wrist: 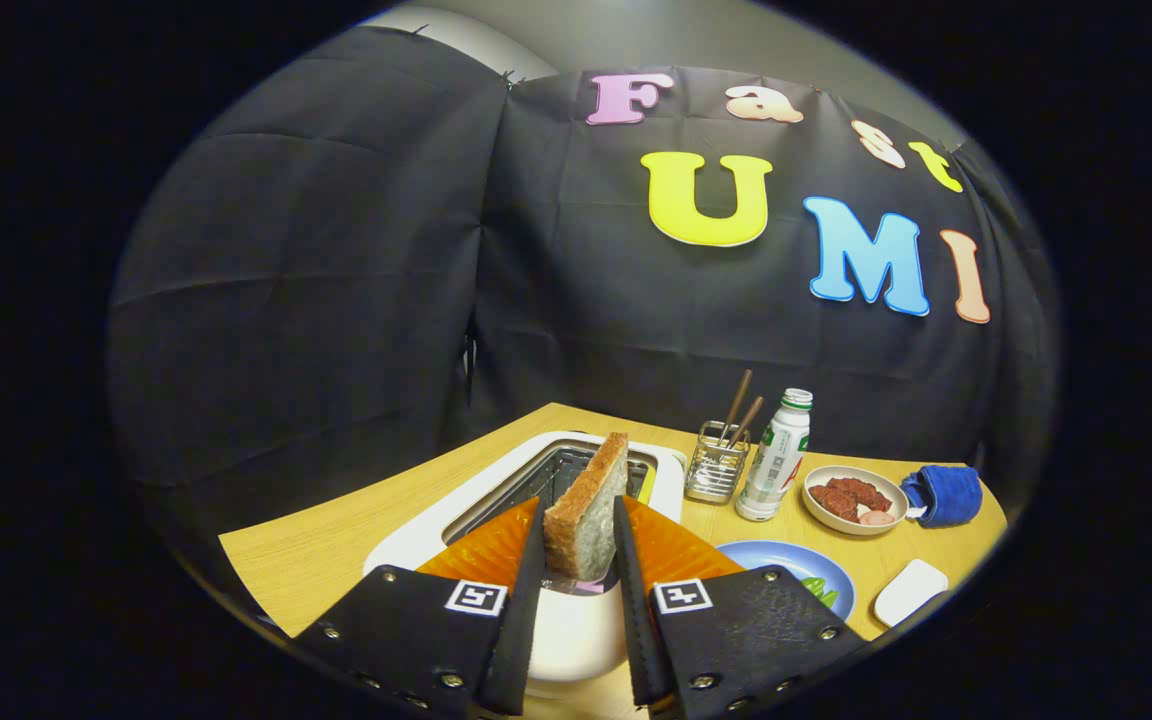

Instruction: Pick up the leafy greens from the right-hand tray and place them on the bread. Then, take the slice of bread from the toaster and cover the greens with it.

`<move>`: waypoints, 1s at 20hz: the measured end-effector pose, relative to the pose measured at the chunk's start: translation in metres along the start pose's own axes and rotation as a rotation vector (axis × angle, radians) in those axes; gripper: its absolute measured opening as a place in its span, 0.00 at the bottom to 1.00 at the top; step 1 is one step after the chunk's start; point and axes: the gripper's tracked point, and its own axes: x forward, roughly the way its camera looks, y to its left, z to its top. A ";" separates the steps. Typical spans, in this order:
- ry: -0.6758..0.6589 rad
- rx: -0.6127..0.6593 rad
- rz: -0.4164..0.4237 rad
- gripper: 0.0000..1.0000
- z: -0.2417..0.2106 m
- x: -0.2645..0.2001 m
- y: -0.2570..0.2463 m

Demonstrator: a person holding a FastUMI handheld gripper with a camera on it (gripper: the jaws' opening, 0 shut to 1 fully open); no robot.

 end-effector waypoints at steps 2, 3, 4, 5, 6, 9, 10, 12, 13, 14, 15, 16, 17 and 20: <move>-0.014 0.013 -0.014 0.39 0.002 -0.002 -0.002; -0.026 0.019 -0.015 0.21 0.002 -0.001 -0.002; -0.030 0.021 -0.018 0.21 0.001 0.001 -0.007; -0.032 0.027 -0.014 0.13 0.002 0.004 -0.004; -0.041 0.027 -0.001 0.13 0.003 0.004 -0.004; -0.039 0.037 0.042 0.07 0.003 0.001 -0.003; -0.036 0.041 0.053 0.07 0.004 -0.001 -0.004; -0.044 0.053 0.063 0.07 0.013 -0.003 -0.006; -0.050 0.053 0.066 0.07 0.019 -0.006 -0.007; -0.052 0.055 0.068 0.07 0.021 -0.008 -0.007; -0.061 0.053 0.063 0.07 0.025 -0.009 -0.008; -0.064 0.048 0.060 0.07 0.028 -0.009 -0.010; -0.061 0.050 0.064 0.07 0.029 -0.010 -0.008; -0.094 0.057 0.069 0.07 0.043 -0.013 -0.010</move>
